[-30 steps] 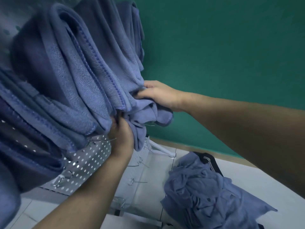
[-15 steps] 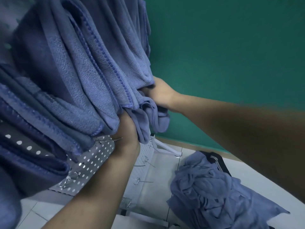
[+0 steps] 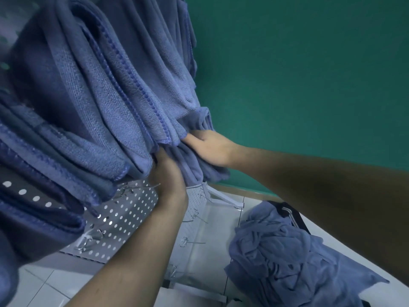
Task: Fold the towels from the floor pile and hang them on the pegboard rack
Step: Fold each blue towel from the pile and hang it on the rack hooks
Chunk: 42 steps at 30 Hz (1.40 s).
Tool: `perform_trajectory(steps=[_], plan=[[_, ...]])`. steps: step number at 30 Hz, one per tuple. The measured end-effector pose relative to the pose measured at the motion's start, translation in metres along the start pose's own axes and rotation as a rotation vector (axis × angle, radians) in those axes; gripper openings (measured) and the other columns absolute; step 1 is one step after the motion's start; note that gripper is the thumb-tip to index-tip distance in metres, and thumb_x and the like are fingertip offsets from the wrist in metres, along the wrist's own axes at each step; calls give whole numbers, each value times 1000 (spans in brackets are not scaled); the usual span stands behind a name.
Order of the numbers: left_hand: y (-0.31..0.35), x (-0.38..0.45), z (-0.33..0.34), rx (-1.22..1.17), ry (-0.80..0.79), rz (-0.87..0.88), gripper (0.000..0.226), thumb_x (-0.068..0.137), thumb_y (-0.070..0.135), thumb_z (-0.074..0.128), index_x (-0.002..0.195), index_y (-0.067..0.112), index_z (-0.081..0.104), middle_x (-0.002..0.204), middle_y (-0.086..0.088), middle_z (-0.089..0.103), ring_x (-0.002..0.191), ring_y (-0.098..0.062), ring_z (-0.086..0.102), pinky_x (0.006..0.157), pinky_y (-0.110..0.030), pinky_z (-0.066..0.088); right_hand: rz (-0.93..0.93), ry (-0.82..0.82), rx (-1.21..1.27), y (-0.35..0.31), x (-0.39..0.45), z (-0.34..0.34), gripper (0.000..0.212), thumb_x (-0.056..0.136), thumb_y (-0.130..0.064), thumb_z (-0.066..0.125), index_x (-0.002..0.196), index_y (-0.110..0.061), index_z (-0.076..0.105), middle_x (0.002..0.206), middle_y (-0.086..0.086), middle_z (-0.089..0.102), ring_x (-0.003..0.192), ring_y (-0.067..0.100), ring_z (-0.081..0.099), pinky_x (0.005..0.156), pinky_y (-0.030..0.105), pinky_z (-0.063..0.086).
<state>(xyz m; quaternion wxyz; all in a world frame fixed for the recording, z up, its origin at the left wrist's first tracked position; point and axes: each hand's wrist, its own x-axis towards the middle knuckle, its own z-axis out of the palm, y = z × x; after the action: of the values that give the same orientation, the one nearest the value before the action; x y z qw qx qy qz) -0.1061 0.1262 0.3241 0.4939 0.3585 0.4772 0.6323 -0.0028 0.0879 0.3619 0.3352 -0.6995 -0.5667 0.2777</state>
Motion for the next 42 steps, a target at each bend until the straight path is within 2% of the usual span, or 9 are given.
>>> perform_trajectory(steps=[5, 8, 11, 15, 20, 24, 30, 36, 42], plan=[[-7, -9, -12, 72, -117, 216, 17, 95, 22, 48, 102, 28, 62, 114, 25, 64, 112, -8, 59, 106, -29, 43, -15, 59, 130, 6, -1, 11, 44, 98, -60, 39, 121, -31, 62, 131, -4, 63, 120, 17, 53, 99, 30, 38], [-18, -10, -22, 180, -136, 325, 33, 100, 4, 44, 122, 28, 48, 126, 23, 44, 117, 12, 46, 103, -8, 32, -90, 103, 222, 5, -11, 13, 11, 95, -48, 51, 91, -40, 58, 91, -35, 63, 91, -8, 54, 86, 14, 38], [-17, -16, -24, 200, -201, 369, 53, 100, -7, 39, 111, 45, 43, 117, 32, 42, 102, 33, 43, 95, 0, 30, -118, 66, 220, 4, -15, 18, 28, 94, -35, 67, 75, -37, 47, 69, -31, 57, 68, -22, 51, 66, 2, 37], [-26, -7, -28, 360, -207, 520, 58, 96, 1, 38, 129, 49, 37, 143, 15, 45, 133, 0, 42, 118, -27, 28, -138, 110, 185, 7, -10, 30, 21, 90, -32, 73, 81, -32, 54, 83, -15, 63, 74, -6, 58, 68, 6, 43], [-48, -19, -50, 588, -356, 414, 66, 103, 14, 49, 159, 19, 15, 161, -10, 22, 143, -12, 24, 106, 2, 11, -80, 25, 54, 19, -12, 34, 12, 92, -26, 63, 90, -16, 58, 88, 5, 70, 85, 22, 66, 77, 36, 54], [-59, -28, -71, 846, -570, 266, 80, 98, 15, 60, 160, 16, 9, 163, -18, 14, 150, -29, 15, 121, -27, 15, 54, -53, -37, 38, -30, 29, 24, 97, -38, 58, 106, -15, 57, 101, 2, 69, 92, 24, 64, 84, 35, 52], [-45, -51, -87, 1019, -777, 92, 56, 95, 12, 60, 148, 20, 44, 155, -5, 23, 141, -23, 36, 109, -16, 24, 193, -193, -136, 58, -76, 12, 30, 98, -34, 57, 127, -26, 58, 110, -6, 65, 100, 18, 61, 90, 29, 49], [-19, -91, -71, 1108, -990, 44, 24, 96, 20, 59, 119, 22, 63, 126, 6, 41, 88, -15, 59, 77, -14, 36, 298, -171, -188, 66, -151, -30, 36, 98, -35, 57, 133, -26, 56, 118, -3, 67, 103, 17, 62, 88, 25, 46], [-13, -138, -38, 1118, -1141, 84, 12, 97, 23, 57, 102, 21, 68, 108, 4, 63, 94, -13, 56, 79, -22, 41, 408, -61, -158, 93, -230, -69, 33, 99, -30, 58, 131, -25, 57, 113, -2, 68, 90, 16, 63, 79, 23, 45]])
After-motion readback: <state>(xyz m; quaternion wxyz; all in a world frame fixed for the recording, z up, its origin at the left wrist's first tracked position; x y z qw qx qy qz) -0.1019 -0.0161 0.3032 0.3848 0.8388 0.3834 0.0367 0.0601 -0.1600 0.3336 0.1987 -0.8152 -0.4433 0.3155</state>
